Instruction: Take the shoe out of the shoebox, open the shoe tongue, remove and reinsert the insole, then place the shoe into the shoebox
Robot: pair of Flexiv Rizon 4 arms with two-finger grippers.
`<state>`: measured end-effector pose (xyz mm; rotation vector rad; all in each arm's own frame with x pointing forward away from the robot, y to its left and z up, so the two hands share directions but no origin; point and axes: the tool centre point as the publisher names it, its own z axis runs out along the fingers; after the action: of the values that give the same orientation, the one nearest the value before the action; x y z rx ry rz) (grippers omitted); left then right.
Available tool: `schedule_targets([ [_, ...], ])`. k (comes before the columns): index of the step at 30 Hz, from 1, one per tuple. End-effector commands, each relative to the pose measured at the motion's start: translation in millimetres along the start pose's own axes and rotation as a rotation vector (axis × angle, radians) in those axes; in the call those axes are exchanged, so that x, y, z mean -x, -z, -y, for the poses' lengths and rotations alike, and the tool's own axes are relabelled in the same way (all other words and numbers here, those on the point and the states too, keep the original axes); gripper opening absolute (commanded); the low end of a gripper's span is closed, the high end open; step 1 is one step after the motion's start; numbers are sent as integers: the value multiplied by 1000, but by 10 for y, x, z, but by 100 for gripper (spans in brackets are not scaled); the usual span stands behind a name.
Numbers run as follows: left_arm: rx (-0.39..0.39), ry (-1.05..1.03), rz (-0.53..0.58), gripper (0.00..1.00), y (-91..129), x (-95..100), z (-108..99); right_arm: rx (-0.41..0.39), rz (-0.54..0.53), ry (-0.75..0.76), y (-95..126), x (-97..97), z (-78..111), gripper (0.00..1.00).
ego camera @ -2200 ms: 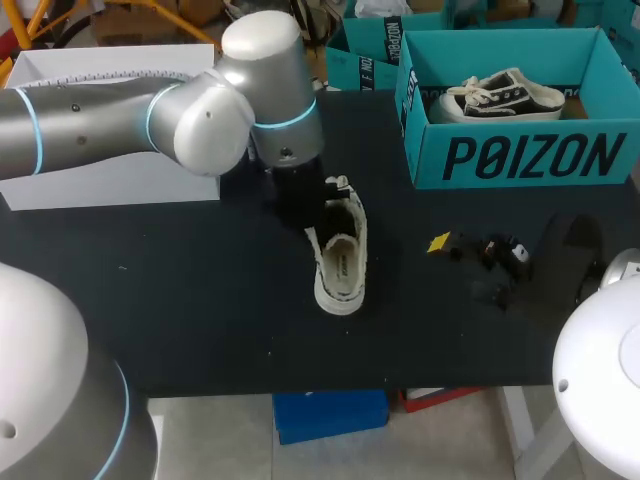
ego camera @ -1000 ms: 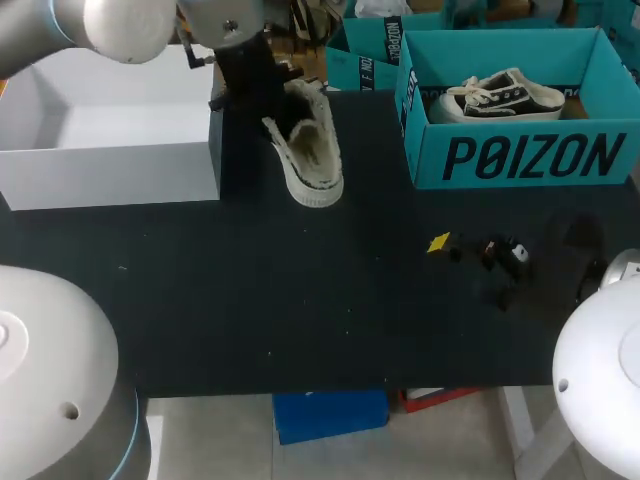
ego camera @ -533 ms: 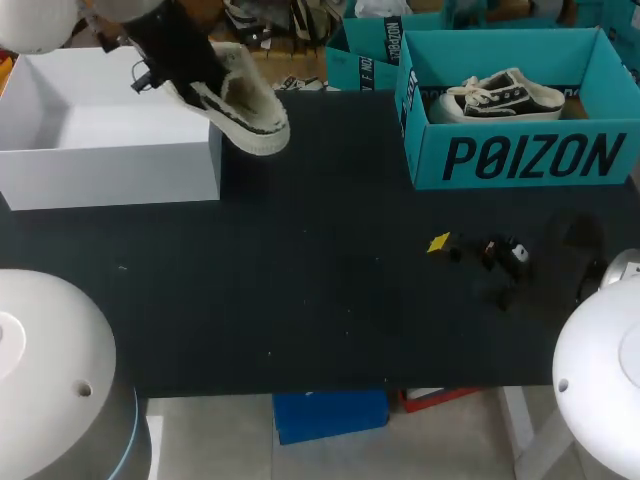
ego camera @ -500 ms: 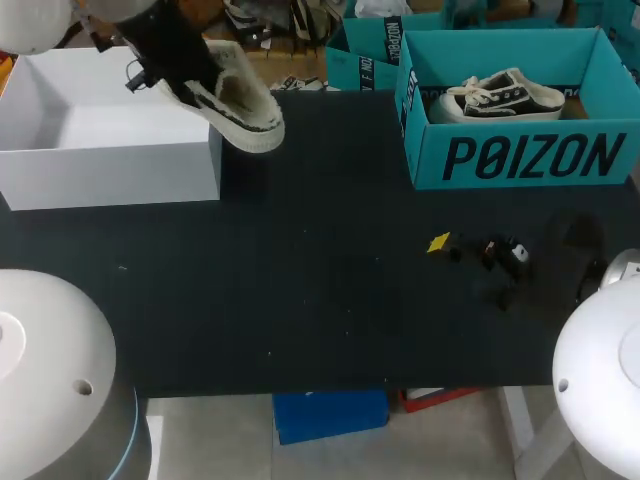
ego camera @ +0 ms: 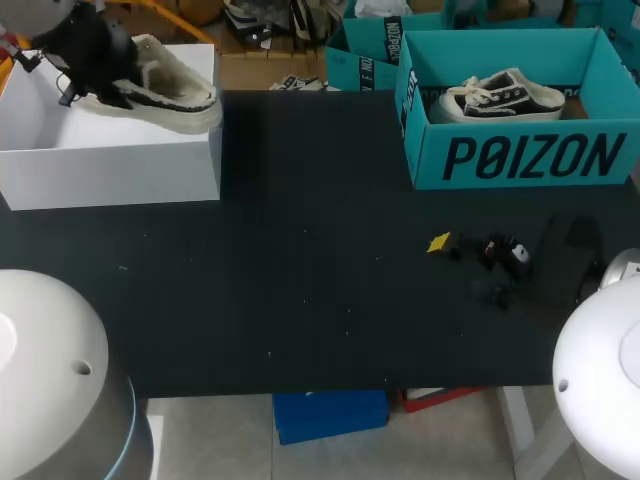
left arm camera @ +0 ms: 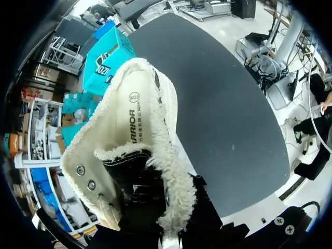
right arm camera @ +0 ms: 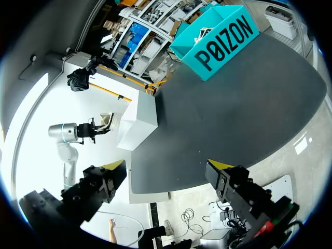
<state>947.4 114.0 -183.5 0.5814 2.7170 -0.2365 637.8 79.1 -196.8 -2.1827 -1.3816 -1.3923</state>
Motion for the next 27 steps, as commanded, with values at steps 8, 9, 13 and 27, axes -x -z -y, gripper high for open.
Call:
schedule_targets([
  [8, 50, 147, 145, 0, -89, -62, -530, -142, -10, -10, 23, 49, -15, 100],
  [9, 55, 155, 145, 0, -96, -55, -554, -142, -10, -10, 23, 49, -15, 100],
  [13, 65, 178, 147, 0, -174, -10, -703, -142, -10, -10, 23, 49, -15, 100],
  [27, 79, 234, 151, 0, -459, 23, -987, -142, -10, -10, 23, 49, -15, 100],
])
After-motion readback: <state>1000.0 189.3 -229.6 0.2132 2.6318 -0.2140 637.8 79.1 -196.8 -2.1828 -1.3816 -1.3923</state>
